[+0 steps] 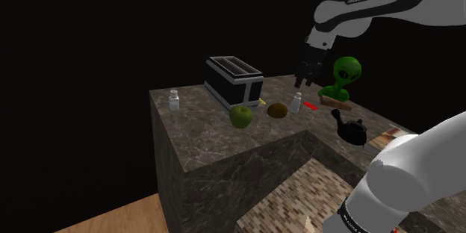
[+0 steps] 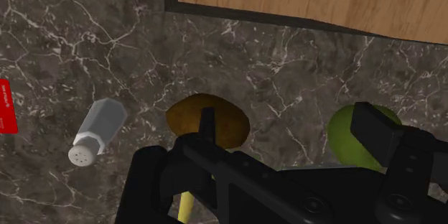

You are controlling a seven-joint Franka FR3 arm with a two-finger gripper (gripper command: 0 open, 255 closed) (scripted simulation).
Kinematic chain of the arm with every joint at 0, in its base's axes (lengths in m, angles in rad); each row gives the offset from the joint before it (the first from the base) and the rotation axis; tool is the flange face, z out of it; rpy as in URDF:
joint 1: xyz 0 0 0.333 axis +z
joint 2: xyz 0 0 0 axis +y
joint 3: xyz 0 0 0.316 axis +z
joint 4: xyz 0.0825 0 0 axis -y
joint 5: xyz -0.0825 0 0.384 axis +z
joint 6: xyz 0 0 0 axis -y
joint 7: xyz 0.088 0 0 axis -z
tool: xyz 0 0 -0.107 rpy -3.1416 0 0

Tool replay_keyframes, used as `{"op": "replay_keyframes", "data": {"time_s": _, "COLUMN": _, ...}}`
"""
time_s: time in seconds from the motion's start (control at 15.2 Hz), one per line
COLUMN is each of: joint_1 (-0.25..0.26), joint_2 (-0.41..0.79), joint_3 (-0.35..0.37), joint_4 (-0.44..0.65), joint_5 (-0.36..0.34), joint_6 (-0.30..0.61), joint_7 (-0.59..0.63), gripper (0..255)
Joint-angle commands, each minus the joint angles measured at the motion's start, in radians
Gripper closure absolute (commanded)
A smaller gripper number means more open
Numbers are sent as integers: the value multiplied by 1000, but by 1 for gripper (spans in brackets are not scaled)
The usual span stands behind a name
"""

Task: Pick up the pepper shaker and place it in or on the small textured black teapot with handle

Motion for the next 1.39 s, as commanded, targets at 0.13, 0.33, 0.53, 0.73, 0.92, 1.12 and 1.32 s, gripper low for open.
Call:
{"op": "replay_keyframes", "data": {"time_s": 0.13, "joint_1": -7, "joint_2": 131, "joint_3": -66, "joint_4": 69, "joint_5": 22, "joint_6": 62, "joint_7": -76, "gripper": 0}}
{"op": "replay_keyframes", "data": {"time_s": 0.33, "joint_1": -14, "joint_2": 236, "joint_3": -112, "joint_4": 129, "joint_5": 56, "joint_6": 101, "joint_7": -141, "gripper": 0}}
{"op": "replay_keyframes", "data": {"time_s": 0.53, "joint_1": -26, "joint_2": 347, "joint_3": -153, "joint_4": 199, "joint_5": 106, "joint_6": 131, "joint_7": -210, "gripper": 0}}
{"op": "replay_keyframes", "data": {"time_s": 0.73, "joint_1": -48, "joint_2": 465, "joint_3": -183, "joint_4": 281, "joint_5": 169, "joint_6": 148, "joint_7": -282, "gripper": 0}}
{"op": "replay_keyframes", "data": {"time_s": 0.92, "joint_1": -84, "joint_2": 586, "joint_3": -198, "joint_4": 375, "joint_5": 239, "joint_6": 153, "joint_7": -351, "gripper": 0}}
{"op": "replay_keyframes", "data": {"time_s": 1.12, "joint_1": -107, "joint_2": 645, "joint_3": -197, "joint_4": 413, "joint_5": 274, "joint_6": 164, "joint_7": -381, "gripper": 0}}
{"op": "replay_keyframes", "data": {"time_s": 1.32, "joint_1": -108, "joint_2": 660, "joint_3": -192, "joint_4": 390, "joint_5": 286, "joint_6": 199, "joint_7": -389, "gripper": 0}}
